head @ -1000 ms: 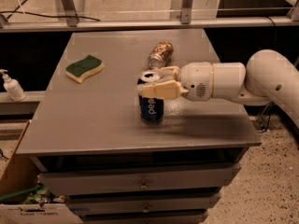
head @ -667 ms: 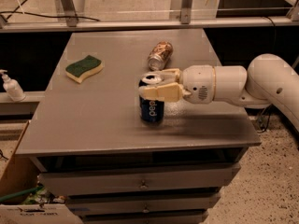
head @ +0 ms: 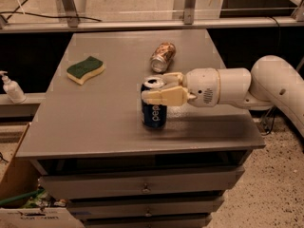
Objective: Place pepsi can upright
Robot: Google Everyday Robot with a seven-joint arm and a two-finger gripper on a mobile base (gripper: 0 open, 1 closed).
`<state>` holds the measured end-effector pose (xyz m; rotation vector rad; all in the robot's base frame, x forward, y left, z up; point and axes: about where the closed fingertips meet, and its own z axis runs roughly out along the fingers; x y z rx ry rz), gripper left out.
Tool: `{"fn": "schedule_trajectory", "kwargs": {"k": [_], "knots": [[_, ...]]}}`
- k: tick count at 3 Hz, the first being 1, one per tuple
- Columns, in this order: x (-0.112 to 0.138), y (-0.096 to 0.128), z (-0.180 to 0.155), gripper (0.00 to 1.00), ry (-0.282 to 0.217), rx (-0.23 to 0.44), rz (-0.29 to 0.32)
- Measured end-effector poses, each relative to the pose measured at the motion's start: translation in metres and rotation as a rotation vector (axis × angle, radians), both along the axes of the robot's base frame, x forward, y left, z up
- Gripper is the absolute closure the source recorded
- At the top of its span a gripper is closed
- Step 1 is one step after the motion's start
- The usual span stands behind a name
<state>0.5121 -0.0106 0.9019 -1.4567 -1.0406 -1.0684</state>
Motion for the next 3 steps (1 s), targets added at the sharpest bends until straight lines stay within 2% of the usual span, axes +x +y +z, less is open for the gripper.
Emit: {"fn": "schedule_trajectory", "kwargs": {"k": [2,3], "knots": [[-0.0051,0.0059,0.0067,0.02,0.002,0.038,0.062],[-0.0066,0.0075,0.0093,0.0,0.001,0.055,0.083]]}}
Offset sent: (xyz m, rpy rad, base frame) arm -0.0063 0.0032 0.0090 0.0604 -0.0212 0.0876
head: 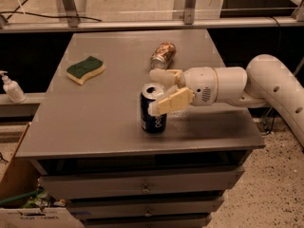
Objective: Place pepsi can upright
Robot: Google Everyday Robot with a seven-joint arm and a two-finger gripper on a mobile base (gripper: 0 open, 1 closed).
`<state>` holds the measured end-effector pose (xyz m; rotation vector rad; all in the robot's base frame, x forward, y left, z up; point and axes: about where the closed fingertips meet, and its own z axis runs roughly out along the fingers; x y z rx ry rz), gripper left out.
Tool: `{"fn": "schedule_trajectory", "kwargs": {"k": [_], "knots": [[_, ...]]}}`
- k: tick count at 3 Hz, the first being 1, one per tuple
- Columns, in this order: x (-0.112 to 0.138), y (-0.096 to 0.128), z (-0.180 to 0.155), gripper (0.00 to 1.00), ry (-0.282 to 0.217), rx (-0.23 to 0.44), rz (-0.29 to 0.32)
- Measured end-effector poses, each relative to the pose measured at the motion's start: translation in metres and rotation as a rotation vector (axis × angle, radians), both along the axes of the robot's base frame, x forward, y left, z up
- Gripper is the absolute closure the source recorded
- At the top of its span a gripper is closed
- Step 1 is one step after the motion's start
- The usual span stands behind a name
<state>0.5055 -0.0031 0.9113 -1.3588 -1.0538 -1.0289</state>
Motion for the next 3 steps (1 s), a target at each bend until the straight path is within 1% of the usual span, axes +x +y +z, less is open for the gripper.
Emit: {"fn": "schedule_trajectory", "kwargs": {"k": [1,2,3], "knots": [[0.005,-0.007,0.021,0.0,-0.022,0.014,0.03],[0.005,-0.004,0.022,0.0,-0.016,0.014,0.038],[-0.006,-0.007,0.033,0.0,-0.107,-0.026,0.097]]}}
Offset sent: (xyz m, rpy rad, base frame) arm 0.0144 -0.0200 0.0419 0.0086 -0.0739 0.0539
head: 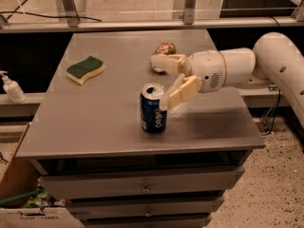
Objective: Place pepsi can upright
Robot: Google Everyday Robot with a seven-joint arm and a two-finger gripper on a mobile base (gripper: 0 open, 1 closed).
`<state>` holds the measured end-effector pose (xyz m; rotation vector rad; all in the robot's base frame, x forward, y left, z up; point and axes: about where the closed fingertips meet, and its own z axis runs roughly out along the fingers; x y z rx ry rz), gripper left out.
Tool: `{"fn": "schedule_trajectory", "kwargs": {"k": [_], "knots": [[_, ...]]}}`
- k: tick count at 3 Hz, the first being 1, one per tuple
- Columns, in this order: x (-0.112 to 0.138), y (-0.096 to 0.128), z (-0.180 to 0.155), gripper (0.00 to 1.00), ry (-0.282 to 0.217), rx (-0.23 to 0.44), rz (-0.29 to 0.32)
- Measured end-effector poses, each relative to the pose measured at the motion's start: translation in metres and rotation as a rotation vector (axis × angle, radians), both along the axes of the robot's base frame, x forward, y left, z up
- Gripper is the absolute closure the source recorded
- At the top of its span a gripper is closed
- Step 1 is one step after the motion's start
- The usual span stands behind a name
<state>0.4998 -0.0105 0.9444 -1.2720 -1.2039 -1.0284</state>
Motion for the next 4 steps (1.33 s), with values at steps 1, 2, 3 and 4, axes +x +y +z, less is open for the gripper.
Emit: {"fn": "schedule_trajectory", "kwargs": {"k": [1,2,3,4], "knots": [[-0.017,-0.025,0.019,0.0,-0.114,-0.041,0.073],[-0.036,-0.057,0.03,0.0,-0.186,-0.075,0.107],[-0.044,-0.081,0.038,0.0,-0.176,-0.087,0.06],[-0.044,-0.081,0.038,0.0,-0.175,-0.087,0.06]]}}
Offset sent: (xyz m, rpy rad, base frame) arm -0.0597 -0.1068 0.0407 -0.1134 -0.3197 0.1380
